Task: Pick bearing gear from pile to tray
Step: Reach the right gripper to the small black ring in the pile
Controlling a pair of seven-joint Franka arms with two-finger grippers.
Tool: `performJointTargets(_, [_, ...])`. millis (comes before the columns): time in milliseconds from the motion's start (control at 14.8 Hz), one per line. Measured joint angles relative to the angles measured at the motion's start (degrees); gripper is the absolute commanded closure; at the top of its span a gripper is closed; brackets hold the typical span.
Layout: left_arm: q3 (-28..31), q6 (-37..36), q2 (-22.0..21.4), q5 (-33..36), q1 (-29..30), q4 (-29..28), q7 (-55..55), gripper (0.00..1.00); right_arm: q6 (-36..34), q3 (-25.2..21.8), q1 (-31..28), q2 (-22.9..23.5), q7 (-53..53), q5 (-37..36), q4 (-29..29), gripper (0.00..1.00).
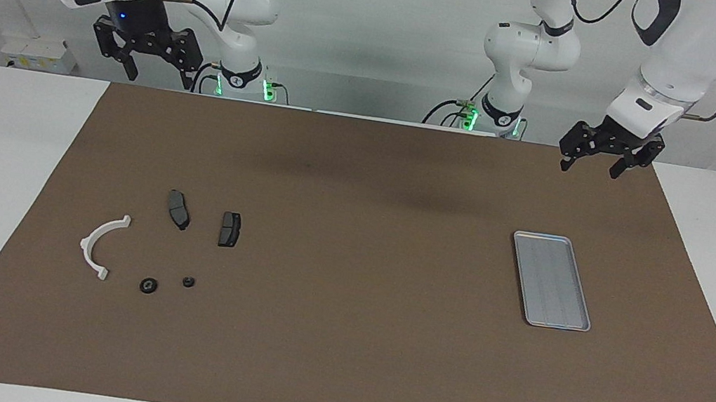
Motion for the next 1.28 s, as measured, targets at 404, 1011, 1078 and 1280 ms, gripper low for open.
performJointTargets(404, [0.0, 0.2, 0.0, 0.0, 0.0, -0.2, 0.0, 0.0, 13.3, 0.0, 0.0, 2.4, 0.3, 0.0, -9.0, 0.0])
performJointTargets(1011, [0.7, 1.4, -0.4, 0.0, 0.3, -1.6, -0.1, 0.0, 39.5, 0.0, 0.2, 27.3, 6.1, -4.2, -9.6, 0.0])
performJointTargets(1078, [0.8, 1.4, -0.7, 0.0, 0.3, -2.1, -0.1, 0.0, 39.5, 0.0, 0.2, 29.1, 6.8, -4.2, -7.9, 0.0])
performJointTargets(1280, [0.8, 1.5, -1.4, 0.0, 0.3, -3.1, -0.1, 0.0, 38.7, 0.0, 0.2, 33.9, 8.8, -4.2, -2.5, 0.0])
